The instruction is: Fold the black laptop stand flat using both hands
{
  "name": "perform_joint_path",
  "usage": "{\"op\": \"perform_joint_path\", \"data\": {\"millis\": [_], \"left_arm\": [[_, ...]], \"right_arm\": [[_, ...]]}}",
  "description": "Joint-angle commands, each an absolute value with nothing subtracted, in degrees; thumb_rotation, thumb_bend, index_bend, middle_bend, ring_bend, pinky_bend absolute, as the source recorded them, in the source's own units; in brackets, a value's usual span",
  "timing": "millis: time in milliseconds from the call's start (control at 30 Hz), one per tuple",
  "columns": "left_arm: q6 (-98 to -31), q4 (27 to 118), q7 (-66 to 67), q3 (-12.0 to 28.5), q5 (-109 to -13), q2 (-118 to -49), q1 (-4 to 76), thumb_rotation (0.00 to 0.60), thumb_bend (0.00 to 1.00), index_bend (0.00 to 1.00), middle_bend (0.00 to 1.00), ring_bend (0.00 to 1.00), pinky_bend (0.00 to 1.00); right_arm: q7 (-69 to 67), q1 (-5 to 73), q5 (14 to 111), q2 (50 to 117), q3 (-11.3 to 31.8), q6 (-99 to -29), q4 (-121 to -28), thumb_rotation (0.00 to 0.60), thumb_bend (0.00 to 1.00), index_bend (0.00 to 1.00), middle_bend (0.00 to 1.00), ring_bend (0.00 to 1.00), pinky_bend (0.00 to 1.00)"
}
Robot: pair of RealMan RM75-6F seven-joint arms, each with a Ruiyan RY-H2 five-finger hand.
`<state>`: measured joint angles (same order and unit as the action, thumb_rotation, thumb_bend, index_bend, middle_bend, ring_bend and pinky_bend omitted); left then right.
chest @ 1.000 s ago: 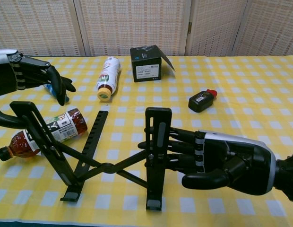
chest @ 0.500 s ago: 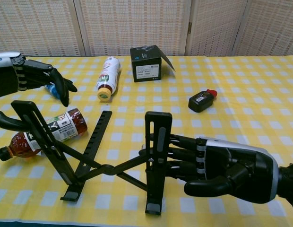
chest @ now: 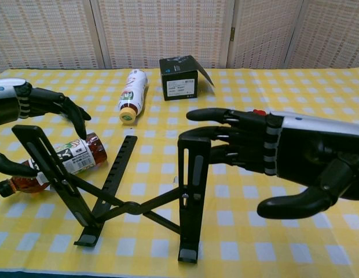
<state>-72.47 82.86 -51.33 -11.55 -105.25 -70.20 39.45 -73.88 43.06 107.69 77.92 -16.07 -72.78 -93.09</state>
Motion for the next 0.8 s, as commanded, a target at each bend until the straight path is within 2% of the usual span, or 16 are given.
{"op": "perform_joint_path", "data": {"millis": [33, 467, 800], "left_arm": [[-71.7, 83.1, -49.4, -11.8, -104.6, -70.3, 38.9, 0.6, 0.15, 0.36, 0.36, 0.15, 0.0], [-67.9, 83.9, -40.3, -11.8, -102.3, -73.7, 37.0, 0.6, 0.16, 0.35, 0.35, 0.14, 0.0], [-65.4, 84.0, -35.0, -8.9, -99.2, -78.5, 36.8, 0.6, 0.16, 0.35, 0.35, 0.15, 0.0]], "right_arm": [[-72.3, 43.6, 108.5, 76.4, -15.5, -73.4, -95.3, 0.6, 0.25, 0.02, 0.09, 0.14, 0.01], [-72.0, 43.7, 108.5, 75.5, -15.5, -73.0, -97.2, 0.6, 0.25, 0.02, 0.09, 0.13, 0.0], [-71.7, 43.6, 108.2, 76.6, -15.9, -71.5, -97.0, 0.6, 0.25, 0.02, 0.09, 0.12, 0.0]]}}
